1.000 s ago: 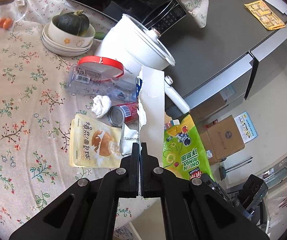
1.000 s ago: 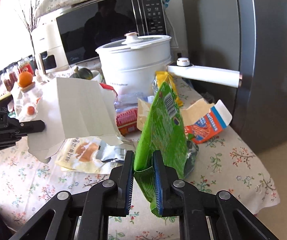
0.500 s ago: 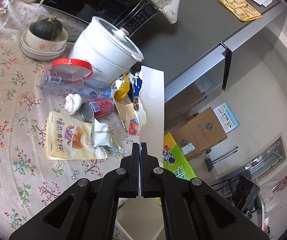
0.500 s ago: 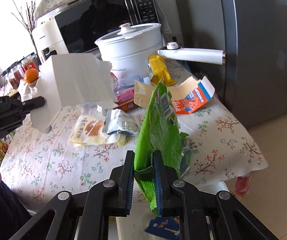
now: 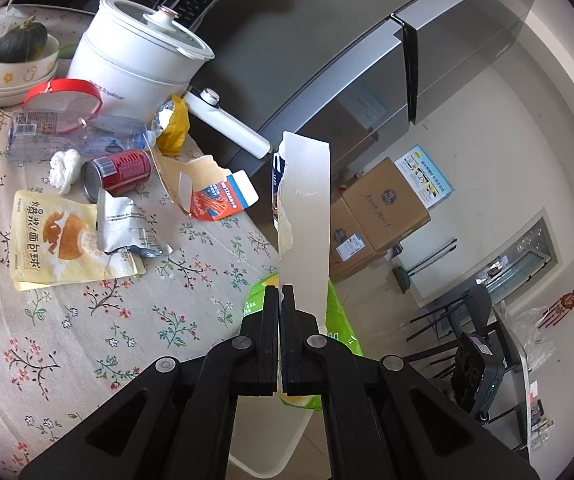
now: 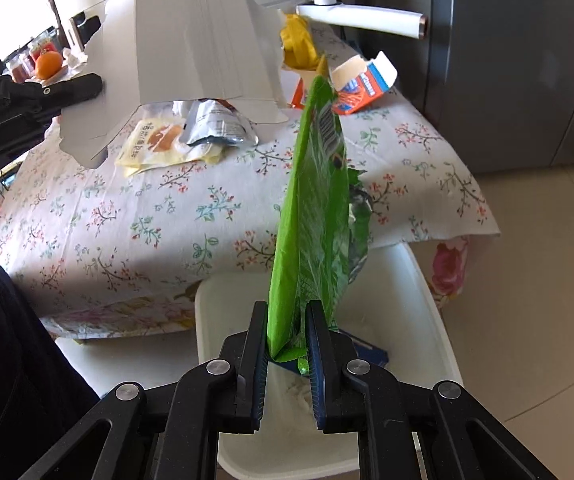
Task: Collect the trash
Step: 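Drop the green bag into the bin while the left tool drops the white paper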
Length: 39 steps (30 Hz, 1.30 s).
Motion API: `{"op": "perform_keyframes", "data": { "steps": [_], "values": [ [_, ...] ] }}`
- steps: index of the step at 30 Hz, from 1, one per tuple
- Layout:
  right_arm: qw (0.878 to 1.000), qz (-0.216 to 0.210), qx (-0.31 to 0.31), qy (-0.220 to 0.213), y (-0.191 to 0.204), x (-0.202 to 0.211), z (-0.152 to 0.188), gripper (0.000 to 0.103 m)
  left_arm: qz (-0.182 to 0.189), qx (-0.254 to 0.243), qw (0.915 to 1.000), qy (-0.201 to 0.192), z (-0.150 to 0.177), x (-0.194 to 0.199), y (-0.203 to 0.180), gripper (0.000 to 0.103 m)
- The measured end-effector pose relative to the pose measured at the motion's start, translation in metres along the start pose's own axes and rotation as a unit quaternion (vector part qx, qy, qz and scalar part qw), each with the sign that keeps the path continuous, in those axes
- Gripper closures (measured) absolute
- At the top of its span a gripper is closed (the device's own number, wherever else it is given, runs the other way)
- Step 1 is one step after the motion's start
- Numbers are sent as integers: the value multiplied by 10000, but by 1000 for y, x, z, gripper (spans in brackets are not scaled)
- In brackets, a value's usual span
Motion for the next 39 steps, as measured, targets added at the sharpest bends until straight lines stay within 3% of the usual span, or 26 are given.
{"op": "perform_keyframes", "data": {
  "steps": [6,12,17,24,26,28,30,34,39],
  "values": [
    [9998,-44,49,168,-1,10,19,87,79,-131,9998,133,7,-8,-8,103],
    [9970,391,-250,622,-20,-35,32,86,83,-163,9994,281,13,-19,-13,103],
    [9958,618,-336,587,-17,-47,29,85,40,-249,9990,373,20,-24,-16,103],
    [9844,753,-1587,58,-43,-46,14,84,2,-276,9985,476,25,-32,-18,103],
    [9817,581,-1805,159,-46,-55,15,75,-4,-288,9982,521,27,-35,-18,103],
    [9771,120,-2078,452,-44,-68,20,52,-6,-306,9979,570,29,-37,-19,103],
    [9707,-256,-2288,685,-42,-75,22,51,3,-333,9975,615,33,-38,-21,103],
    [9744,312,-2198,365,-56,-62,16,49,43,-359,9959,833,44,-49,-25,103],
    [9604,687,-2701,-68,-94,-38,8,47,-15,-440,9889,1419,73,-75,-30,103]
  ]
}}
Point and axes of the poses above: each gripper's, at about its wrist camera, not at the fingertips, and x roughly against the way its jaws point, y to its left, z to its underside, the point moved 6 cm from there along -x, roughly the way its jaws point, and after that the axes turned 10 degrees about -x, right-handed, at the moved point
